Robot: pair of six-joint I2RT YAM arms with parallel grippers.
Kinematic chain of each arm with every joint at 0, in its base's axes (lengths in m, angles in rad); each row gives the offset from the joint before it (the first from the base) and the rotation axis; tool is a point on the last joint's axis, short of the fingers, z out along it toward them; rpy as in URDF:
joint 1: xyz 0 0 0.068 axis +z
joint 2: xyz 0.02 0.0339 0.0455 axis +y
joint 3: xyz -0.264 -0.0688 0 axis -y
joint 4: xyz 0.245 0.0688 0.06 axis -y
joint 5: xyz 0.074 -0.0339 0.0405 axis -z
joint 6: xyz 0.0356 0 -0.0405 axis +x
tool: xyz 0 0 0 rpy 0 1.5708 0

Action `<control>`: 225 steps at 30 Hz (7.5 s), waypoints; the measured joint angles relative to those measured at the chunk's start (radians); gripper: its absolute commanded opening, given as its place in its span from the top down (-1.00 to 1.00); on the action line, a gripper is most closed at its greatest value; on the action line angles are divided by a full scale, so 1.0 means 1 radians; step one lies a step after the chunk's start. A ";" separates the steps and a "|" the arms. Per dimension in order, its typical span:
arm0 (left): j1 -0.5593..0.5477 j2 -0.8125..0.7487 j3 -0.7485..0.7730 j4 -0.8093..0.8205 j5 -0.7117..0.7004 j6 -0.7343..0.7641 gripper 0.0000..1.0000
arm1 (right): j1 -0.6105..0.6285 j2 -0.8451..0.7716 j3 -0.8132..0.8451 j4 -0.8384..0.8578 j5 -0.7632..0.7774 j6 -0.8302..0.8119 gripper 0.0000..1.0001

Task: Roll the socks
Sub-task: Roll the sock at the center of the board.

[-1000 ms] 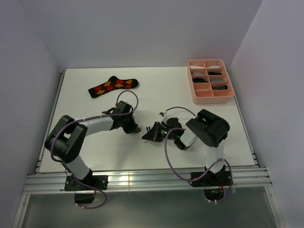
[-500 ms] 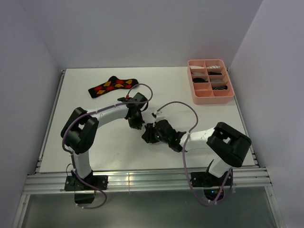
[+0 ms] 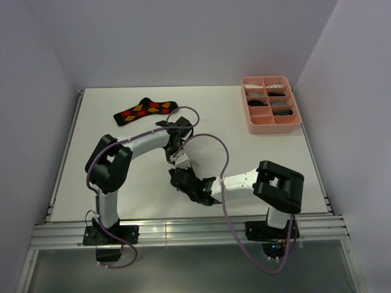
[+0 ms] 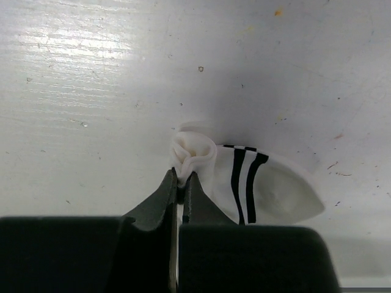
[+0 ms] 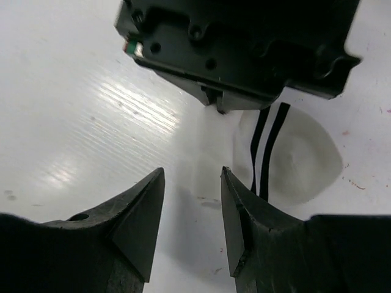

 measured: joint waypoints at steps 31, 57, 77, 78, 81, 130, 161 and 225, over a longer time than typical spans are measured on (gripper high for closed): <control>0.055 -0.203 -0.219 0.139 0.060 -0.094 -0.20 | -0.133 -0.012 -0.167 0.153 -0.239 0.089 1.00; 0.093 -0.345 -0.551 0.566 0.209 -0.198 -0.07 | -0.547 0.299 -0.381 0.967 -1.127 0.645 1.00; 0.088 -0.194 -0.365 0.392 0.203 -0.139 0.99 | -0.539 0.142 -0.336 0.671 -1.078 0.518 0.22; 0.087 -0.182 -0.336 0.356 0.189 -0.126 0.99 | -0.535 0.113 -0.327 0.621 -1.059 0.492 0.16; 0.080 -0.142 -0.244 0.253 0.129 -0.091 0.99 | -0.513 0.039 -0.282 0.443 -0.972 0.394 0.07; 0.031 0.001 -0.015 0.006 0.011 0.066 0.15 | -0.008 0.156 0.078 -0.024 0.039 -0.095 1.00; 0.134 -0.473 -0.626 0.561 0.187 -0.129 -0.14 | -0.526 0.318 -0.305 0.927 -1.173 0.610 1.00; 0.021 0.020 -0.005 -0.001 -0.019 0.120 0.82 | 0.008 0.142 0.150 -0.153 0.007 -0.107 0.70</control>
